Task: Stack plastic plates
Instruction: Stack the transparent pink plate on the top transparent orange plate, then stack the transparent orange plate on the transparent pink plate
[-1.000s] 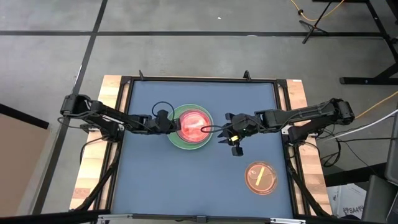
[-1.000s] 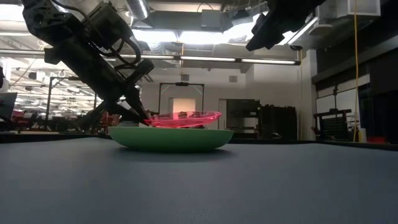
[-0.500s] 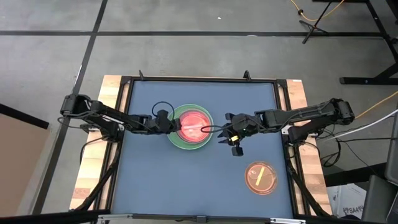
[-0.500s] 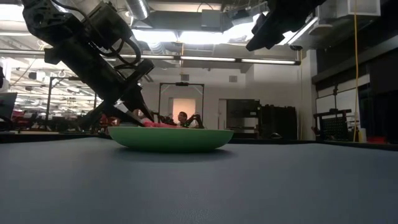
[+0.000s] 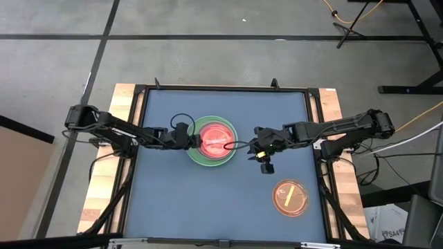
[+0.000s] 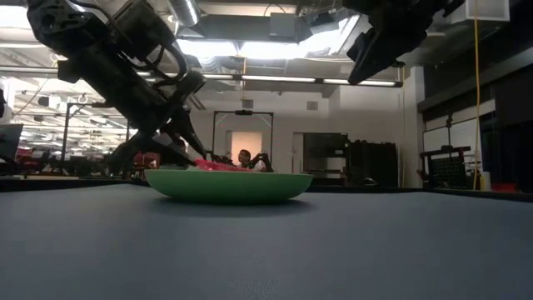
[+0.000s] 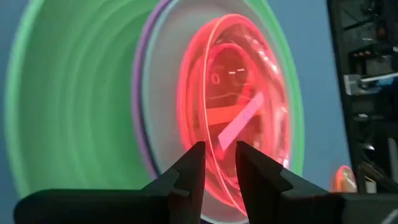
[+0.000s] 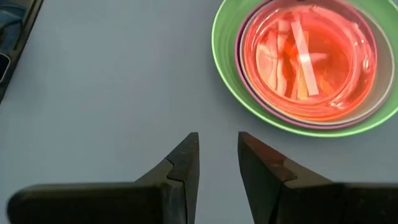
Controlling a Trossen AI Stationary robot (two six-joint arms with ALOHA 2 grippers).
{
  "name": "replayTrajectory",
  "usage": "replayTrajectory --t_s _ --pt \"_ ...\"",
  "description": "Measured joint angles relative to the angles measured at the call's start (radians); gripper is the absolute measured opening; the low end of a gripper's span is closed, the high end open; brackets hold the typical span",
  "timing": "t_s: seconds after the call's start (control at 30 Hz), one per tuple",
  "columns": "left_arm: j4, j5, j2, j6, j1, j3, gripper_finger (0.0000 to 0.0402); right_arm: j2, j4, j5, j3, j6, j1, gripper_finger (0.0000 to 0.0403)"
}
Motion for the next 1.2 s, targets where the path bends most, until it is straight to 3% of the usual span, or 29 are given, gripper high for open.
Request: replayTrajectory --t_s 0.33,0.63,0.9,1.2 --pt "-0.02 0.076 -0.029 0.021 -0.006 0.0 0.0083 0.0 -0.013 0.0 0.0 0.002 0.0 0.0101" --pt "-0.076 0.077 -0.029 0.022 -0.096 0.0 0.0083 0.0 -0.084 -0.045 0.0 0.003 0.0 0.0101" --pt "-0.043 0.037 -0.029 0.086 -0.202 0.0 0.0083 0.0 -0.103 -0.061 0.0 0.027 0.0 0.0101" --pt "0.107 -0.13 -0.029 0.216 -0.342 0.0 0.0083 0.0 -0.102 -0.061 0.0 0.028 0.001 0.0101"
